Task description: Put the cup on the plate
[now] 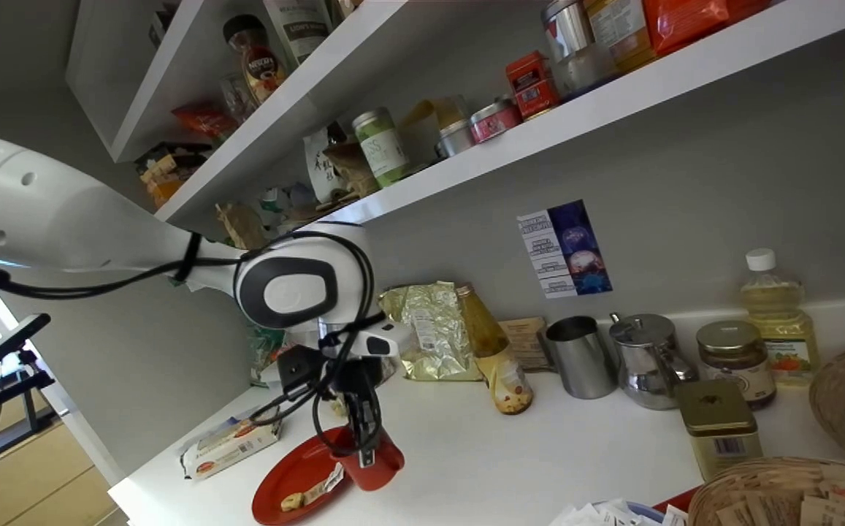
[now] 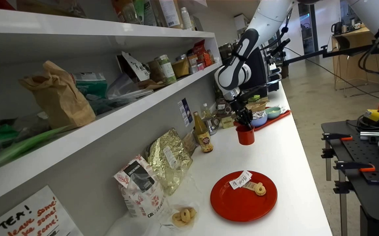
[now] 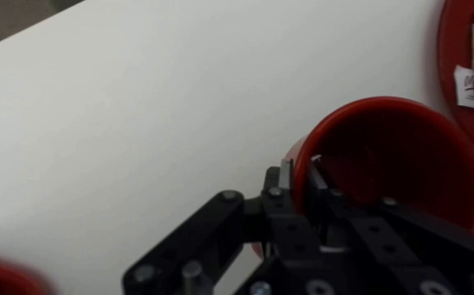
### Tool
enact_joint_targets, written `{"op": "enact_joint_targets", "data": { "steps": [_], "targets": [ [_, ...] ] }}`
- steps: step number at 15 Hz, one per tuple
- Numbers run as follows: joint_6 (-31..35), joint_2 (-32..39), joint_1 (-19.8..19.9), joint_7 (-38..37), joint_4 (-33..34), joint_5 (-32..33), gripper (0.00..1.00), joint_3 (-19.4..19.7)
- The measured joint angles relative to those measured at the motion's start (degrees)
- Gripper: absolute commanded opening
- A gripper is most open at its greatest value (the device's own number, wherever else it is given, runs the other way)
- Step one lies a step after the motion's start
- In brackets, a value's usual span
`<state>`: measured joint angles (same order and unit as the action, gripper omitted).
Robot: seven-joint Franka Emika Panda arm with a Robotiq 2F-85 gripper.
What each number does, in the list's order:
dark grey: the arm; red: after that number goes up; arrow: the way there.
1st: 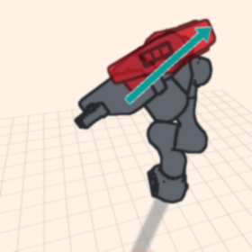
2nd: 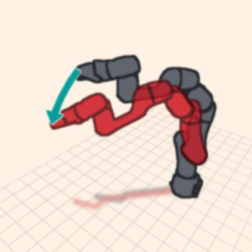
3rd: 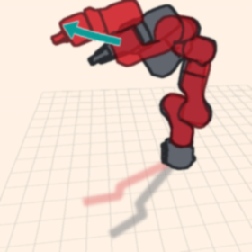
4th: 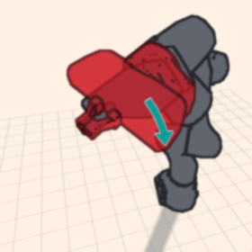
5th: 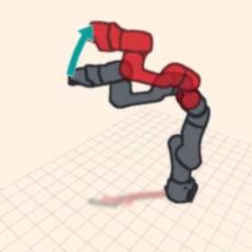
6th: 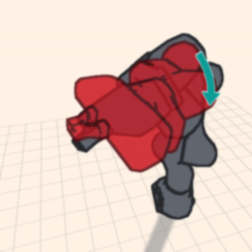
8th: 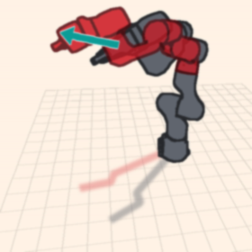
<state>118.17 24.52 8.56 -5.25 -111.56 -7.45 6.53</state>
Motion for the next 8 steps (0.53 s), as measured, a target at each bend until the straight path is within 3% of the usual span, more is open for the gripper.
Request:
{"op": "enact_joint_targets", "data": {
  "steps": [8],
  "targets": [
    [0.00, -6.35, -9.10, -2.28, -0.53, 4.69, 0.02, -5.21]
  ]
}}
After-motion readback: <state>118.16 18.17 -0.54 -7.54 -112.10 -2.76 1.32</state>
